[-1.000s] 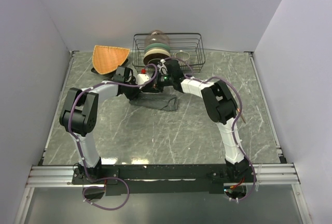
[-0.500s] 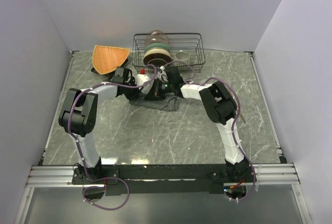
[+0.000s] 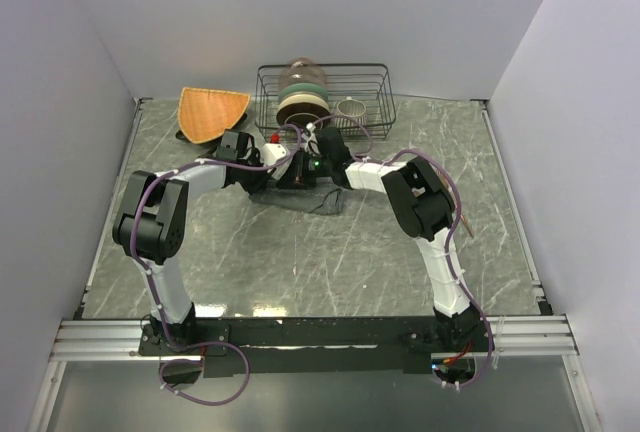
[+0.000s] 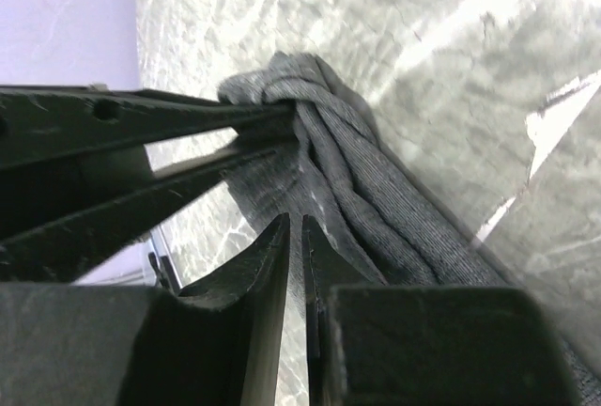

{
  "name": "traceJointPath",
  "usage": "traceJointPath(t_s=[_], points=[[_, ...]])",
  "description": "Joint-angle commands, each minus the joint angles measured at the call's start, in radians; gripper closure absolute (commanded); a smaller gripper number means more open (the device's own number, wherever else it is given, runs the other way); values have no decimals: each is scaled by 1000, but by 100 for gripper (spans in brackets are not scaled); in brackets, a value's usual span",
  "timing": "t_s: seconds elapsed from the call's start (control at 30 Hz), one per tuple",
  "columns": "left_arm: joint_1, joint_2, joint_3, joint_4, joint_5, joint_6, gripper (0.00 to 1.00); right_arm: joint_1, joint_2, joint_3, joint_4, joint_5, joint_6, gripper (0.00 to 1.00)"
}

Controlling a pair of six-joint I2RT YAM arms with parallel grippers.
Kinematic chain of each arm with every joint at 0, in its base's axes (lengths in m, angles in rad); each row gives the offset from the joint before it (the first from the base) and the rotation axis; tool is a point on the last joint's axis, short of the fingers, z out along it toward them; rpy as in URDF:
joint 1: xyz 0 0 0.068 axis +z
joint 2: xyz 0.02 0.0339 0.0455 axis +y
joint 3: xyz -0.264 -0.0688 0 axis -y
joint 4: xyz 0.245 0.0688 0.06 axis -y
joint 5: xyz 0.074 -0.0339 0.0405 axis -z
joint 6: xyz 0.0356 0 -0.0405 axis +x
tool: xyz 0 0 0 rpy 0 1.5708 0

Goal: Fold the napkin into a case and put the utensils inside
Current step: Smooth out the smaller rectangle-folded napkin at the center of the board.

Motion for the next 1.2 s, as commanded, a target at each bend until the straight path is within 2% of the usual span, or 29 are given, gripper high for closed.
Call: traceJointPath(t_s=[0.0,0.3,0.37,0.5,0.9,1.17], points=[[10,17,-44,-60,-31,-2,77,22,12,67,12,44,-17,82],[19,-44,-11,-71,0,-41,66,38,73,117,-146,132,-91,82],[32,-76,0,-77,18,-72,61,37,73,118,-146,135,-103,82],[82,-118,38,-69,49,-132,57,38,73,127,-162,152,-99,82],[96,-52,109,-81,67,-89,51,43,82,165,-202,204,-95,81],[87,-5,150,-127,107,-72,54,43,89,182,-234,215,-92,81]])
